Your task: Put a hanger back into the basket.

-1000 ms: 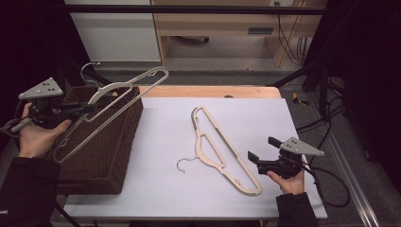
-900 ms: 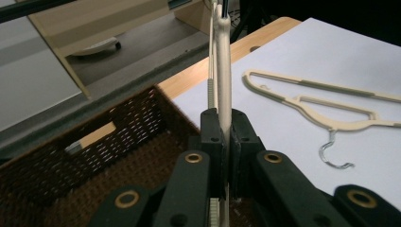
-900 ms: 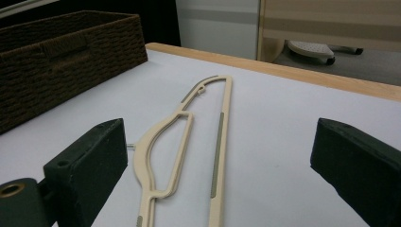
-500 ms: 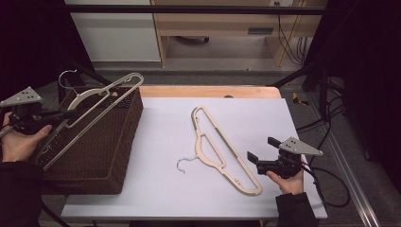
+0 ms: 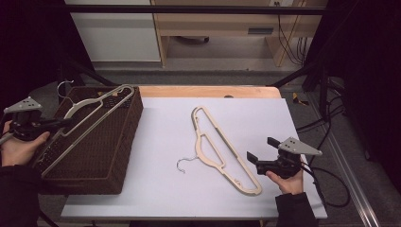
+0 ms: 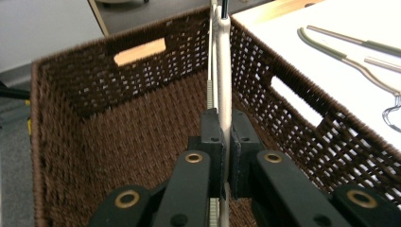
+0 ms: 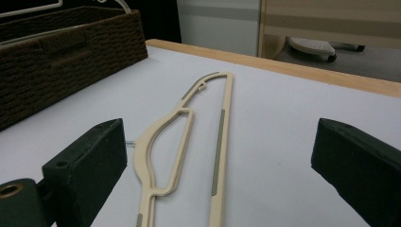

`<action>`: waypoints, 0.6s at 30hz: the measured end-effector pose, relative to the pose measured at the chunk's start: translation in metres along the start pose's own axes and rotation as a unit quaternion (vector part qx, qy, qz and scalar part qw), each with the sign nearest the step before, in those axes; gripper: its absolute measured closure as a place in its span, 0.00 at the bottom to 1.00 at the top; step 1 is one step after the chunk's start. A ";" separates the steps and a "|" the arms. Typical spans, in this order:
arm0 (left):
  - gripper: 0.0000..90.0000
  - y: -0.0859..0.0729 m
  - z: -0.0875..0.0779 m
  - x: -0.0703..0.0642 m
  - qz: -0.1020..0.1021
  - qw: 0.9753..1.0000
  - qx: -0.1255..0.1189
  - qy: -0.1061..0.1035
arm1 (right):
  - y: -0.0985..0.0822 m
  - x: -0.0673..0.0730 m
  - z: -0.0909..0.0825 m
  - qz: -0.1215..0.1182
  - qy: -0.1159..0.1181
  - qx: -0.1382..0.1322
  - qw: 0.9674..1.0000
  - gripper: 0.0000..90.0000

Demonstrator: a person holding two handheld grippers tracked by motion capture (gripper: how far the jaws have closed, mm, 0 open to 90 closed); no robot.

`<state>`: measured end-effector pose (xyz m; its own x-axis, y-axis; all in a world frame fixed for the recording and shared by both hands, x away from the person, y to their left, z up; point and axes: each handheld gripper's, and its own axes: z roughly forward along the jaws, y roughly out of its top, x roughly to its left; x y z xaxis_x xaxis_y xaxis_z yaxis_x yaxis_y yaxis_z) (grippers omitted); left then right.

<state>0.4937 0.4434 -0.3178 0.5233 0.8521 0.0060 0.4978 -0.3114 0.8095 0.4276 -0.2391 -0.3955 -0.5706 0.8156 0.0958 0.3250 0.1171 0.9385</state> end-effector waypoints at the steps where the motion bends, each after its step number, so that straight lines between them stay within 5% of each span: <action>1: 0.96 -0.002 0.002 0.001 -0.003 1.000 0.004 -0.001 | 0.000 0.000 0.000 0.000 0.000 0.000 1.000 0.05; 18: 0.96 -0.029 0.038 0.005 -0.043 0.997 0.059 0.007 | -0.002 0.000 0.002 0.000 0.004 0.006 1.000 0.05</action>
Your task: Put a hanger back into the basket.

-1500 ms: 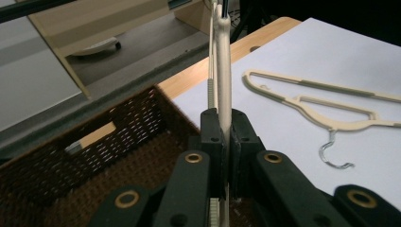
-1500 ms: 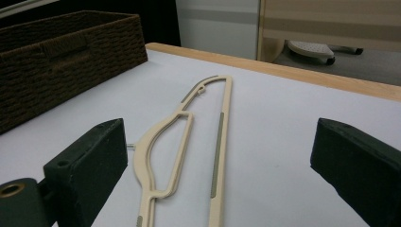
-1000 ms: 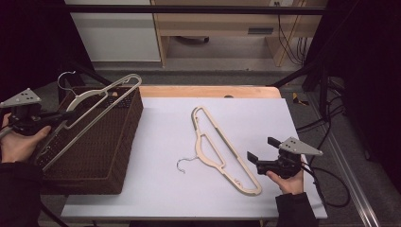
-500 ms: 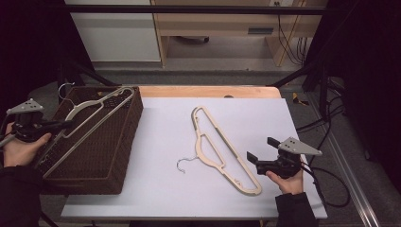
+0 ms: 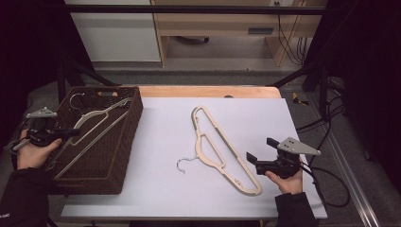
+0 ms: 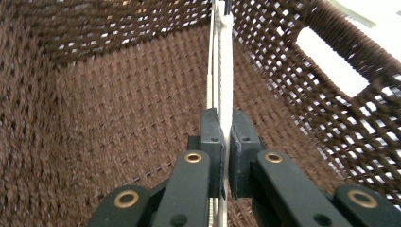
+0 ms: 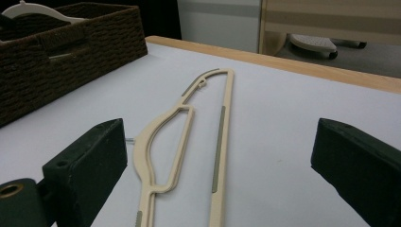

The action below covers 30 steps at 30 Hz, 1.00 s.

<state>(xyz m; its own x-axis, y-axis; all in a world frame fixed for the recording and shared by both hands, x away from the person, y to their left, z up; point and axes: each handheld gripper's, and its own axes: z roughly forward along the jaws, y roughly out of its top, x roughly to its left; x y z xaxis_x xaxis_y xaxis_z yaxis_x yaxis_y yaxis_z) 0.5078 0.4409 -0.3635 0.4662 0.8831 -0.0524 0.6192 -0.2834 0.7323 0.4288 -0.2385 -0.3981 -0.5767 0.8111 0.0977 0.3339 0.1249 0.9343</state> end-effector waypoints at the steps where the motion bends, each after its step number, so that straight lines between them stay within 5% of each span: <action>1: 0.96 -0.001 0.001 0.000 -0.003 1.000 0.000 0.001 | 0.000 0.000 0.000 0.000 -0.002 0.001 1.000 0.05; 15: 0.89 -0.009 0.007 0.011 -0.041 0.997 0.022 0.056 | -0.001 0.001 0.003 0.000 -0.001 0.003 1.000 0.05; 17: 0.84 -0.011 0.006 0.016 -0.044 0.995 0.033 0.077 | -0.001 0.002 0.003 0.000 0.000 0.004 1.000 0.05; 22: 0.82 -0.015 0.009 0.020 -0.055 0.994 0.043 0.086 | -0.001 0.002 0.004 -0.001 0.001 0.005 1.000 0.05; 30: 0.75 -0.019 0.019 0.027 -0.087 0.986 0.084 0.111 | -0.002 0.002 0.006 -0.002 0.005 0.007 1.000 0.06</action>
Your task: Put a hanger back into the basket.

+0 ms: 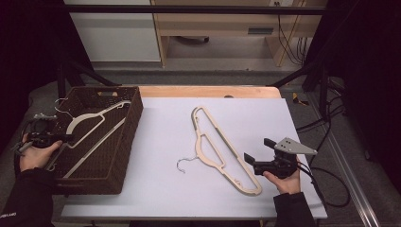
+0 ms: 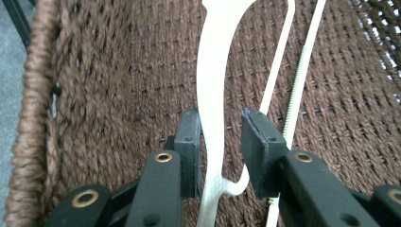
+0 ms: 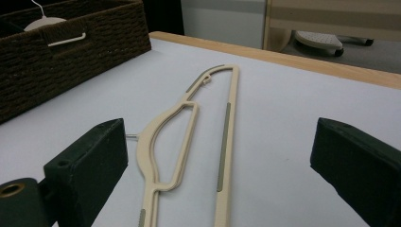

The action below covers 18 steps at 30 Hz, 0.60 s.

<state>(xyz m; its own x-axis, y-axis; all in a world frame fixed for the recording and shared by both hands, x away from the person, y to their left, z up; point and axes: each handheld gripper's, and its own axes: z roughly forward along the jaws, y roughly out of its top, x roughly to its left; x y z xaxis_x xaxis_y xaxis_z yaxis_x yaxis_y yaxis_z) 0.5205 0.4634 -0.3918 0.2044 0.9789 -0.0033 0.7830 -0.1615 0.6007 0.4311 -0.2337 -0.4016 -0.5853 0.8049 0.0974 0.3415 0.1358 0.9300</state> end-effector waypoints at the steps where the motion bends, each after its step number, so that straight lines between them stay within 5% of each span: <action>1: 0.74 0.000 0.000 0.000 0.000 1.000 0.000 0.000 | 0.000 0.000 0.000 0.000 0.000 0.000 1.000 0.06; 13: 0.63 -0.003 0.005 0.001 -0.012 1.000 0.025 0.012 | 0.000 0.000 -0.001 0.001 0.001 -0.003 1.000 0.06; 18: 0.57 -0.003 -0.003 0.000 -0.014 1.000 0.014 0.001 | 0.001 0.000 -0.002 0.002 0.000 -0.005 1.000 0.06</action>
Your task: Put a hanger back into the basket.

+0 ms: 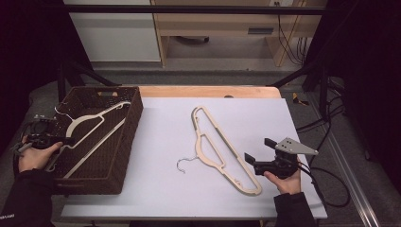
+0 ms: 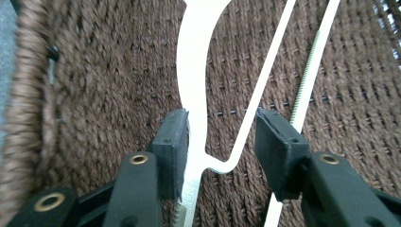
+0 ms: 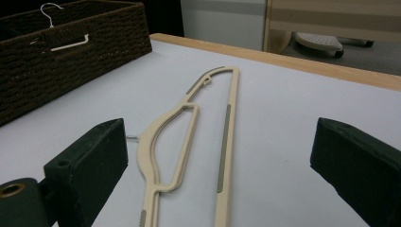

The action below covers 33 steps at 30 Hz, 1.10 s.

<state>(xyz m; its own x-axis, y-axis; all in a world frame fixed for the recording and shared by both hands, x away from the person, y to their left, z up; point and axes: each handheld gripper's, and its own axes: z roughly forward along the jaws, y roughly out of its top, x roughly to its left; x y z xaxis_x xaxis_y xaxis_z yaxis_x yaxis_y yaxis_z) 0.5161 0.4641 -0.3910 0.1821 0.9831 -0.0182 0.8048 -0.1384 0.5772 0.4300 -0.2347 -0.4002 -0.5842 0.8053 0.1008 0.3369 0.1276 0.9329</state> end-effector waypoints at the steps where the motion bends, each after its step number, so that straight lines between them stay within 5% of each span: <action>1: 0.57 0.000 -0.007 -0.003 0.006 1.000 -0.008 0.003 | 0.000 0.000 0.000 0.000 0.000 0.000 1.000 0.06; 7: 0.50 0.001 -0.031 -0.016 0.030 0.997 -0.070 -0.014 | 0.002 0.000 -0.002 -0.001 0.001 -0.003 1.000 0.06; 10: 0.44 0.003 -0.051 -0.037 0.036 0.988 -0.141 -0.046 | 0.002 0.001 -0.003 -0.001 0.000 -0.005 1.000 0.06; 11: 0.42 0.003 -0.051 -0.037 0.036 0.988 -0.141 -0.046 | 0.003 0.001 -0.003 -0.002 0.000 -0.006 1.000 0.06; 12: 0.40 0.004 -0.061 -0.048 0.050 0.982 -0.173 -0.062 | 0.003 0.001 -0.003 -0.003 0.001 -0.007 1.000 0.06; 13: 0.37 0.004 -0.061 -0.048 0.050 0.982 -0.173 -0.062 | 0.003 0.001 -0.003 -0.003 0.001 -0.007 1.000 0.06; 17: 0.29 0.006 -0.075 -0.074 0.061 0.968 -0.226 -0.092 | 0.004 0.001 -0.004 -0.001 0.001 -0.011 1.000 0.05; 18: 0.25 0.006 -0.080 -0.086 0.068 0.960 -0.244 -0.118 | 0.004 0.001 -0.004 0.000 -0.002 -0.010 1.000 0.05; 19: 0.23 0.006 -0.082 -0.093 0.074 0.956 -0.254 -0.129 | 0.004 0.001 -0.005 -0.001 -0.001 -0.011 1.000 0.05; 20: 0.22 0.006 -0.082 -0.093 0.074 0.956 -0.254 -0.129 | 0.004 0.001 -0.005 -0.001 -0.001 -0.011 1.000 0.05; 25: 0.18 0.003 -0.087 -0.131 0.107 0.936 -0.288 -0.171 | 0.005 0.000 -0.008 -0.001 -0.002 -0.014 1.000 0.05; 28: 0.14 0.000 -0.086 -0.152 0.130 0.927 -0.295 -0.192 | 0.006 -0.001 -0.010 -0.001 -0.003 -0.015 1.000 0.05; 29: 0.14 -0.002 -0.084 -0.165 0.140 0.921 -0.300 -0.207 | 0.006 -0.001 -0.010 -0.002 -0.004 -0.016 1.000 0.05; 30: 0.13 -0.002 -0.084 -0.165 0.140 0.921 -0.300 -0.207 | 0.006 -0.001 -0.010 -0.002 -0.004 -0.016 1.000 0.05; 33: 0.12 -0.003 -0.080 -0.185 0.151 0.913 -0.305 -0.227 | 0.006 -0.001 -0.011 -0.001 -0.004 -0.017 1.000 0.05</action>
<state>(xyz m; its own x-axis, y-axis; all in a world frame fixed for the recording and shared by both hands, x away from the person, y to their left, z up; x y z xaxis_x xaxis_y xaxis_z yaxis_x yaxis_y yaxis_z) 0.4344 0.2920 -0.3239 0.6704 0.7409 -0.0396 0.2408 -0.1668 0.9561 0.4245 -0.2412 -0.3911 -0.5794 0.8094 0.0956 0.3099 0.1103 0.9444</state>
